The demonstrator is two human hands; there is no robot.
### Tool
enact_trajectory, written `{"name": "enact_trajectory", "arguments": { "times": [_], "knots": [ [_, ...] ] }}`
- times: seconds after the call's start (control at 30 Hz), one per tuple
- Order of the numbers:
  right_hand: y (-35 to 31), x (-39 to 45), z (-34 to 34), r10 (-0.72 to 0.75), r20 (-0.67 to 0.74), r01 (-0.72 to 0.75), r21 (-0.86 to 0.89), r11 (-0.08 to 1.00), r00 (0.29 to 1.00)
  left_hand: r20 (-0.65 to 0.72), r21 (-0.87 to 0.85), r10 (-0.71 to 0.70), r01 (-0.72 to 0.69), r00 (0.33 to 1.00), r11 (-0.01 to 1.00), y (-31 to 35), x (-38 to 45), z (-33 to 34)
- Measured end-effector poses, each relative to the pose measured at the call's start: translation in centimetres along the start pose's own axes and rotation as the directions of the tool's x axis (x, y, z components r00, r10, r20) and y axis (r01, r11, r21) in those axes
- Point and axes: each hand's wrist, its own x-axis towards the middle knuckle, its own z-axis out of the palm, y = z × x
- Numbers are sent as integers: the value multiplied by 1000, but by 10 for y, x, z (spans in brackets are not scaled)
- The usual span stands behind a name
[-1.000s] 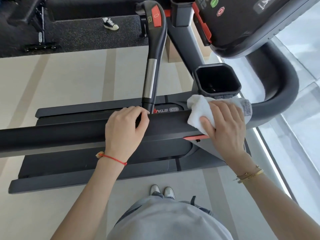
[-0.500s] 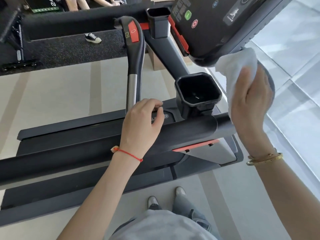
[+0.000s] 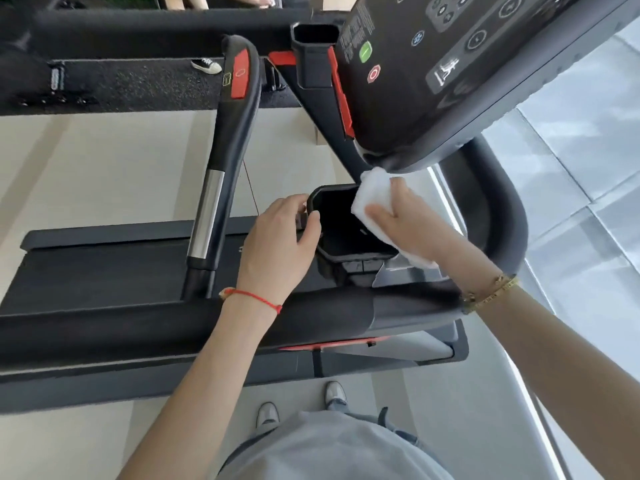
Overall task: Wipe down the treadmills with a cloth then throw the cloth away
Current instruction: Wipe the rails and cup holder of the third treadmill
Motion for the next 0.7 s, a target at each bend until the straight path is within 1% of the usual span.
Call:
{"name": "enact_trajectory", "arguments": {
  "times": [0.07,0.17,0.27,0.33,0.43,0.5,0.6,0.7],
  "knots": [
    [0,8,-5,-55,24,55,5,998,998,-2,-14,-43,43,999,999,-2,1,2],
    [12,5,-6,-96,73,94,28,995,993,-3,-48,-86,86,996,995,-6,1,3],
    [28,-2,-5,-141,98,138,36,990,985,3,-55,-82,82,997,995,-6,1,4],
    [29,1,-6,-196,90,195,19,981,977,26,-50,-71,72,997,996,-4,2,5],
    [23,17,-8,-276,74,279,-39,959,958,18,-64,-74,75,997,995,-5,3,6],
    [20,27,-10,-324,84,332,-124,935,942,12,-75,-74,74,997,994,-4,3,6],
    [16,30,-13,-336,96,349,-251,903,937,2,-88,-68,68,998,994,-3,2,6],
    [13,24,-11,-354,68,355,-348,868,933,3,-87,-72,72,997,994,-4,3,8]
  ]
}}
